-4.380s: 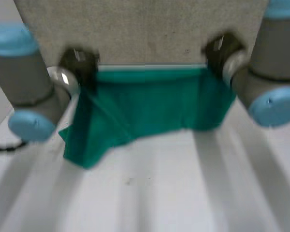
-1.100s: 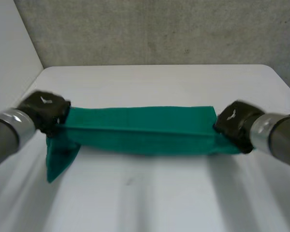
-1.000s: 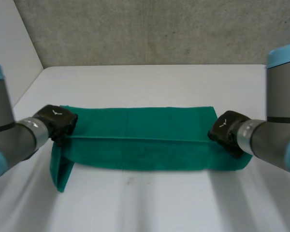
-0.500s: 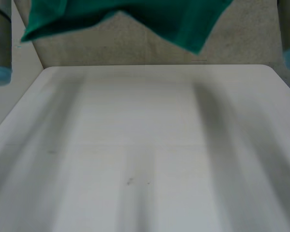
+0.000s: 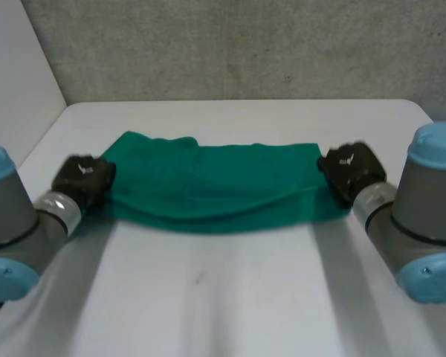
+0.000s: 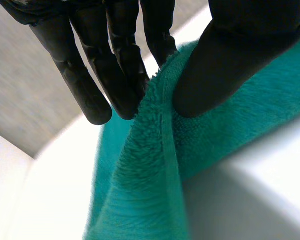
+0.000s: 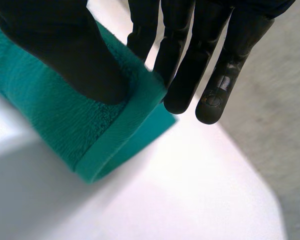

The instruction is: Fold the towel.

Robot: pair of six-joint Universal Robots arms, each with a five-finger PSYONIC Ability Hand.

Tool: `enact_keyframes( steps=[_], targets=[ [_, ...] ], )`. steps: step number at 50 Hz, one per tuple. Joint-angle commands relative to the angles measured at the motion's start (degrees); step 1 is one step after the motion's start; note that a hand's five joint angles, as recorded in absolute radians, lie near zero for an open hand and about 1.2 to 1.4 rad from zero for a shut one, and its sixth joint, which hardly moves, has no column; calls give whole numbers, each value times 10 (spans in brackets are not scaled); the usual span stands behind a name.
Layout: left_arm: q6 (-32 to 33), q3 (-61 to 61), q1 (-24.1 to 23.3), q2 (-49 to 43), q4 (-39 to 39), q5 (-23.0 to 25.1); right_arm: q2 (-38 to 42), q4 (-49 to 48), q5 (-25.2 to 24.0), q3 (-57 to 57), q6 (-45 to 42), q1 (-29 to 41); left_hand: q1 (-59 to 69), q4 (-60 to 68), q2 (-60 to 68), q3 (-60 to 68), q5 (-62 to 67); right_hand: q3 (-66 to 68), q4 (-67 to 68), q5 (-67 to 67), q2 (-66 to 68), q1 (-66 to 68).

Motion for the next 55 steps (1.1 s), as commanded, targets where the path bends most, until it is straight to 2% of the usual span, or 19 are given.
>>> enact_keyframes(
  steps=[1, 2, 7, 15, 18, 25, 36, 39, 47, 55],
  targets=[
    [0, -25, -6, -33, -1, -1, 12, -8, -8, 38, 19, -14, -230, -259, -256, -258, -233, 121, 117, 126, 128, 242],
    [0, -26, -7, -30, -4, -3, 11, -9, -8, 40, 19, -17, -316, -344, -342, -344, -319, 121, 117, 126, 128, 242],
    [-2, -33, -8, -5, -5, -12, 0, -10, -8, 49, 19, -26, -402, -431, -428, -430, -405, 121, 117, 126, 128, 242],
    [-8, -70, 8, 39, -5, -27, -5, -13, -13, 58, 19, -44, -433, -461, -458, -461, -436, 121, 117, 126, 128, 242],
    [-8, -90, 28, 51, -5, -26, -5, -13, -20, 60, 19, -53, -446, -475, -472, -474, -449, 121, 117, 126, 128, 242],
    [-5, -110, 86, 50, -6, -18, -4, -12, -28, 59, 19, -71, -443, -471, -469, -471, -446, 121, 117, 126, 128, 242],
    [-2, -118, 129, 34, -5, -3, -3, -13, -29, 59, 19, -72, -389, -418, -415, -417, -392, 121, 117, 126, 128, 242],
    [-2, -117, 133, 29, -5, 6, -3, -13, -29, 59, 19, -72, -376, -404, -401, -404, -379, 121, 117, 126, 128, 242],
    [-8, -110, 156, 13, -5, 78, -3, -13, -30, 62, 19, -72, -295, -323, -321, -323, -298, 121, 117, 126, 128, 242],
    [-8, -101, 157, 1, -4, 94, -2, -13, -35, 65, 19, -73, -286, -315, -312, -315, -289, 121, 117, 126, 128, 242]
  ],
)
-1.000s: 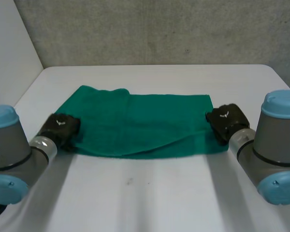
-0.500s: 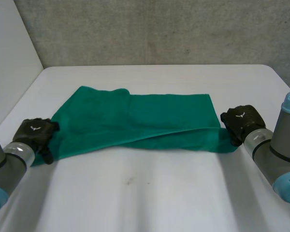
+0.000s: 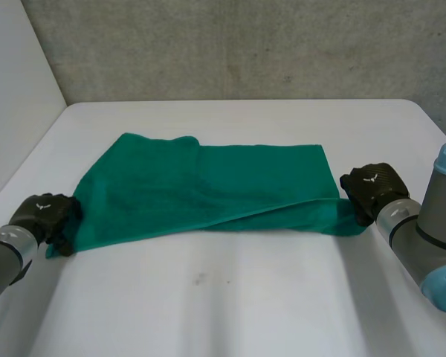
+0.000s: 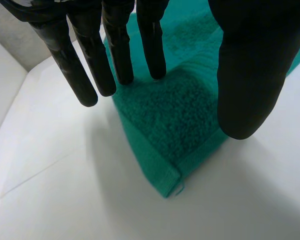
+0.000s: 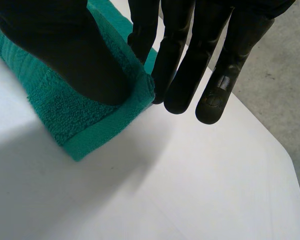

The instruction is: Fold the towel.

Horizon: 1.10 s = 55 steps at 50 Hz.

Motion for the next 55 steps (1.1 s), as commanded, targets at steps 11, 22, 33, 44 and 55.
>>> enact_keyframes(
  steps=[11, 22, 33, 44, 55],
  targets=[
    [-1, 34, -1, -38, 8, 16, 2, 0, -4, 4, 0, -1, 163, 160, 162, 163, 164, 121, 117, 126, 128, 242],
    [0, 38, -6, -26, 24, 11, 0, -2, -7, -1, -3, -2, 495, 492, 494, 494, 496, 121, 117, 126, 128, 242],
    [16, -13, -7, 155, -166, 16, -86, 261, -2, 10, -215, -23, 495, 492, 494, 494, 496, 121, 117, 126, 128, 242],
    [131, -70, -8, 223, -270, 19, -166, 337, -7, 86, -301, -53, 495, 492, 494, 494, 496, 121, 117, 126, 128, 242],
    [128, 22, -41, 79, -208, 18, -67, 229, -18, 19, -266, -45, 495, 492, 494, 494, 496, 121, 117, 126, 128, 242]
  ],
)
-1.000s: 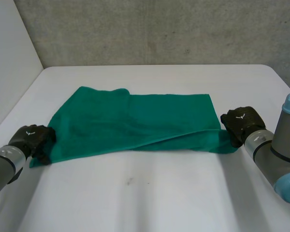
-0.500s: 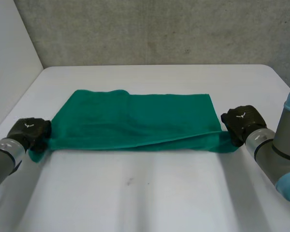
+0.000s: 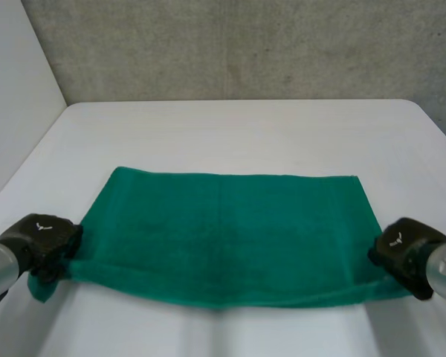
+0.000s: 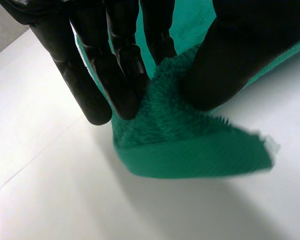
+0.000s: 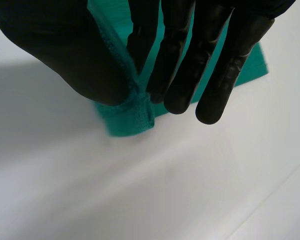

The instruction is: Fold the towel.

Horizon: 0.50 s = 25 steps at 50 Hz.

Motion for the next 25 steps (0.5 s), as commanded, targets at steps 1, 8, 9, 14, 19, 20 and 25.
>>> enact_keyframes(
  steps=[1, 8, 9, 14, 19, 20, 25],
  targets=[
    [-7, 85, -38, -118, 57, -1, 101, -98, 11, -81, 58, 5, 156, 118, 116, 120, 145, 121, 117, 126, 128, 242],
    [-27, 213, -94, -215, 176, -11, 163, -123, 22, -193, 115, 14, 156, 118, 116, 120, 145, 121, 117, 126, 128, 242],
    [-30, 269, -110, -240, 188, -16, 190, -135, 27, -245, 121, 21, 156, 118, 116, 120, 145, 121, 117, 126, 128, 242],
    [-45, 465, -159, -269, 189, -84, 232, -178, 71, -428, 160, 46, 156, 118, 116, 120, 145, 121, 117, 126, 128, 242],
    [-121, 596, -161, -234, 246, -123, 198, -259, 86, -551, 222, 51, 156, 118, 116, 120, 145, 121, 117, 126, 128, 242],
    [-140, 606, -162, -224, 265, -125, 184, -278, 86, -558, 235, 51, 156, 118, 116, 120, 145, 121, 117, 126, 128, 242],
    [-233, 607, -155, -172, 351, -121, 94, -388, 79, -540, 288, 50, 156, 118, 116, 120, 145, 121, 117, 126, 128, 242]
  ],
)
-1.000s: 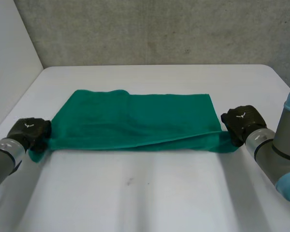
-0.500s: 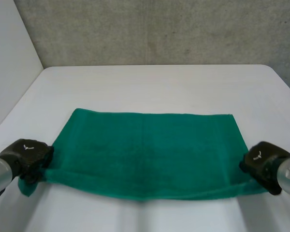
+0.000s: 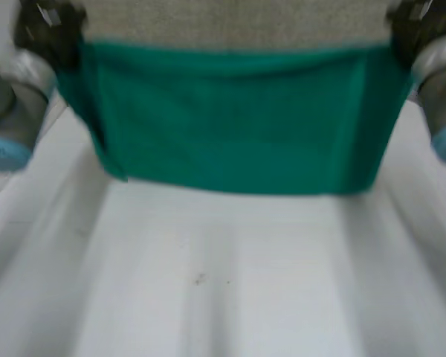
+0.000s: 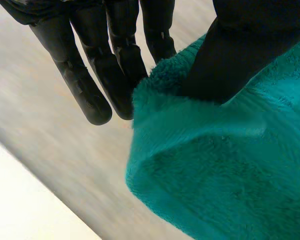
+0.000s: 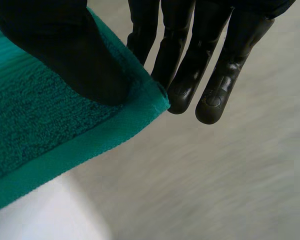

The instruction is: Fold the towel.

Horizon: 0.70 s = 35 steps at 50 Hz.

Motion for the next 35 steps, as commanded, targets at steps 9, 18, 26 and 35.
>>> enact_keyframes(
  steps=[9, 18, 26, 35],
  targets=[
    [-151, -66, 41, 94, 105, 34, -123, -130, -27, 114, 74, 2, 156, 115, 114, 118, 145, 121, 117, 126, 128, 242],
    [-150, -189, 47, 46, 120, 58, -65, -125, -37, 231, 72, 2, 156, 115, 114, 118, 145, 121, 117, 126, 128, 242],
    [-143, -272, 42, -61, 130, 66, 43, -68, -37, 243, 68, 2, 156, 115, 114, 118, 145, 121, 117, 126, 128, 242],
    [-54, -359, 49, -54, 71, 65, 60, 90, -41, 253, 21, -5, 156, 115, 114, 118, 145, 121, 117, 126, 128, 242]
  ],
)
